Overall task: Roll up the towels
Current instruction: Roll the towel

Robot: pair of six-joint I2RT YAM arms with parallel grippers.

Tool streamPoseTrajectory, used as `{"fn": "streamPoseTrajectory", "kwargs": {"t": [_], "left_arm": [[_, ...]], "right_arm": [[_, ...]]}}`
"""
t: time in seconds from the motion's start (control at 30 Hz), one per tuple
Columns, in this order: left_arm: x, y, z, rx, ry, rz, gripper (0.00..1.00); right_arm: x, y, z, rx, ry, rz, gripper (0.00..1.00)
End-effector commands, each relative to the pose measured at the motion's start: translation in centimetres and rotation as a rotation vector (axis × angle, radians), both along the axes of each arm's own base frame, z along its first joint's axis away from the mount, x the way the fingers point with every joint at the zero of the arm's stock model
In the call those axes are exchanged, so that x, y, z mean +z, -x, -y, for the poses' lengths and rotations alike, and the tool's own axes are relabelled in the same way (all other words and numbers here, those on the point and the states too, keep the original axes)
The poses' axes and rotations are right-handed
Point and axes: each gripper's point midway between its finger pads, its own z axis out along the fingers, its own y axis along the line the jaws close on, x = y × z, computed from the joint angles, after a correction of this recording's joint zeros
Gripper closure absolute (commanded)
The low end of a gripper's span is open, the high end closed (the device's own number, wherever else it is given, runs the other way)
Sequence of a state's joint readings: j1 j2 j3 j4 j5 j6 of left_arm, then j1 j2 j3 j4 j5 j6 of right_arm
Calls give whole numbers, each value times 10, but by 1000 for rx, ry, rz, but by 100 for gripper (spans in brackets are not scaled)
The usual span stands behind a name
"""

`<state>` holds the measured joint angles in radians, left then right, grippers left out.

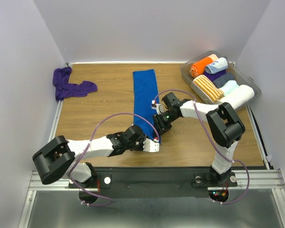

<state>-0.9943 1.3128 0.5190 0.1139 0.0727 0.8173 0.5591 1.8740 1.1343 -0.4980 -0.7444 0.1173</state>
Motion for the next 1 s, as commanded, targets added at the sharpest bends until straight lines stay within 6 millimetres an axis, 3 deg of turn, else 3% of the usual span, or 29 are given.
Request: {"fn": "streamPoseTrajectory", "kwargs": {"t": [0.0, 0.1, 0.17, 0.2, 0.37, 0.43, 0.63, 0.87, 0.97], "left_arm": [[19, 16, 15, -67, 56, -58, 81], [31, 38, 23, -116, 76, -167, 89], [34, 48, 24, -130, 70, -232, 90], [36, 49, 26, -130, 72, -241, 91], [32, 53, 28, -137, 49, -288, 91], [29, 54, 29, -140, 41, -310, 91], [20, 45, 27, -113, 36, -424, 80], [39, 31, 33, -113, 92, -583, 79], [43, 32, 37, -111, 104, -693, 79]], "right_arm": [[23, -20, 0, 6, -72, 80, 54], [65, -49, 7, -41, -131, 200, 40], [96, -67, 17, -80, -150, 307, 11], [110, -70, 22, -90, -160, 351, 3], [131, -73, 46, -98, -139, 455, 0], [129, -70, 55, -91, -124, 480, 0], [158, -61, 76, -75, -94, 614, 0], [197, -41, 90, -46, -95, 748, 1], [196, -40, 98, -39, -53, 779, 0]]}}
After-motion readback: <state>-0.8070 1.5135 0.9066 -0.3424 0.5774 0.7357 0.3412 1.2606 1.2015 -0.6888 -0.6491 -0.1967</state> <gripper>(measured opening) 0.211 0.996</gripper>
